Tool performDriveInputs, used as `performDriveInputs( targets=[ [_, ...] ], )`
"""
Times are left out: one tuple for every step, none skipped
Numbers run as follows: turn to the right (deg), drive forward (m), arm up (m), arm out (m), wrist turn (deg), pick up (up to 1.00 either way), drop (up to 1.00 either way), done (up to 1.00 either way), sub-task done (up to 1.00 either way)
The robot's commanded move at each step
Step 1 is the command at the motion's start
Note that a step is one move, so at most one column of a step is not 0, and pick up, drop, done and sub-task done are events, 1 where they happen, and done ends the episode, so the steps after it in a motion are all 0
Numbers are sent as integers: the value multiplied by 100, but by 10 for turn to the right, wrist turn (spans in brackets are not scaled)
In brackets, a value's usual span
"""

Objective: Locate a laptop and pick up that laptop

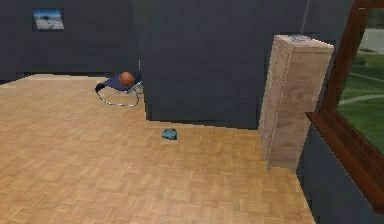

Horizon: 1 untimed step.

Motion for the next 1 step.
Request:
performDriveInputs(
  targets=[
    [0, 0, 18, 0, 0, 0, 0, 0, 0]
  ],
)
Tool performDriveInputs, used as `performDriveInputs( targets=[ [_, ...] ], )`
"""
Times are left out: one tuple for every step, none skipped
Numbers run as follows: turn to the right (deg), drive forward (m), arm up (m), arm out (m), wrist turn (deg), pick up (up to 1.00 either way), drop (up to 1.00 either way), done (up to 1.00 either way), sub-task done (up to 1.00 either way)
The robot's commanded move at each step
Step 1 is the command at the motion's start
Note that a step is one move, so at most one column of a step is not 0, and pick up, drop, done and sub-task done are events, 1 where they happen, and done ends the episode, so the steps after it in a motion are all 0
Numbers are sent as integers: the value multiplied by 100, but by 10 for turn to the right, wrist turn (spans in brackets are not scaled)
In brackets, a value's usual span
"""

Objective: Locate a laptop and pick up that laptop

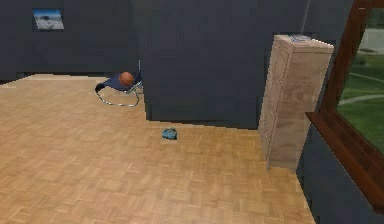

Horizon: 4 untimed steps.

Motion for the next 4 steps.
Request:
performDriveInputs(
  targets=[
    [0, 0, 0, 40, 0, 0, 0, 0, 0],
    [0, 0, 0, 0, 450, 0, 0, 0, 0],
    [0, 0, 0, 0, 450, 0, 0, 0, 0],
    [0, 0, 0, 0, 450, 0, 0, 0, 0]
  ],
)
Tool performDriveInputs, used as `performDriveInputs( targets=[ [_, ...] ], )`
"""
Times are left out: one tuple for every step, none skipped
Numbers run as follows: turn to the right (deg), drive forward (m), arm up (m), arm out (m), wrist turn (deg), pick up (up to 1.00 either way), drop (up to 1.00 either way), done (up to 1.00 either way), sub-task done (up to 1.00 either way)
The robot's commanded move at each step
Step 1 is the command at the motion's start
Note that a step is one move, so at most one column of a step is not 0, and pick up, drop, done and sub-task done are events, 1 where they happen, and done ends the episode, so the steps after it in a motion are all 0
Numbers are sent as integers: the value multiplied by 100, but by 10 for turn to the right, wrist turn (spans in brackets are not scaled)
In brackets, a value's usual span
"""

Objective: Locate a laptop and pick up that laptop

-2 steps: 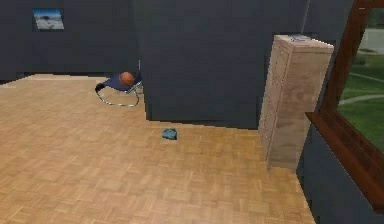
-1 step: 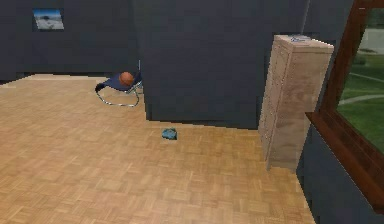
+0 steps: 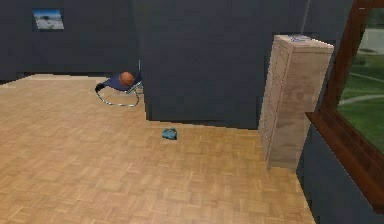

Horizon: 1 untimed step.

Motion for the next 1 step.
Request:
performDriveInputs(
  targets=[
    [0, 0, 0, 0, 450, 0, 0, 0, 0]
  ],
)
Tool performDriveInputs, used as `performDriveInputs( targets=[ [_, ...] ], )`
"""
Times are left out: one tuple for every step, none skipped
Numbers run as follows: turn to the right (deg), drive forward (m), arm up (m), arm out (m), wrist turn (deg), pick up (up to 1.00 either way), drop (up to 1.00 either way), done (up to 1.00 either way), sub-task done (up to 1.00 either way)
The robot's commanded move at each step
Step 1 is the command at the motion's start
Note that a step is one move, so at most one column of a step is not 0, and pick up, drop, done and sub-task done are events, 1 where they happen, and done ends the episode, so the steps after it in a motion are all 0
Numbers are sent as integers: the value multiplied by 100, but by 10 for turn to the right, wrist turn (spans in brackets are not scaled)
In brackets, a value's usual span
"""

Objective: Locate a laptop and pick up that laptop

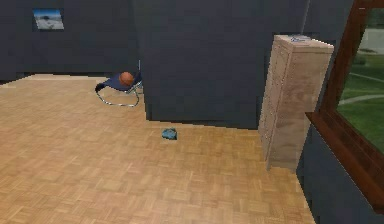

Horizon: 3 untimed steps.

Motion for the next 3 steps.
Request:
performDriveInputs(
  targets=[
    [0, 0, 0, 0, 270, 0, 0, 0, 0],
    [0, 0, -30, 0, 0, 0, 0, 0, 0],
    [0, 0, 0, 0, 0, 100, 0, 0, 0]
  ],
)
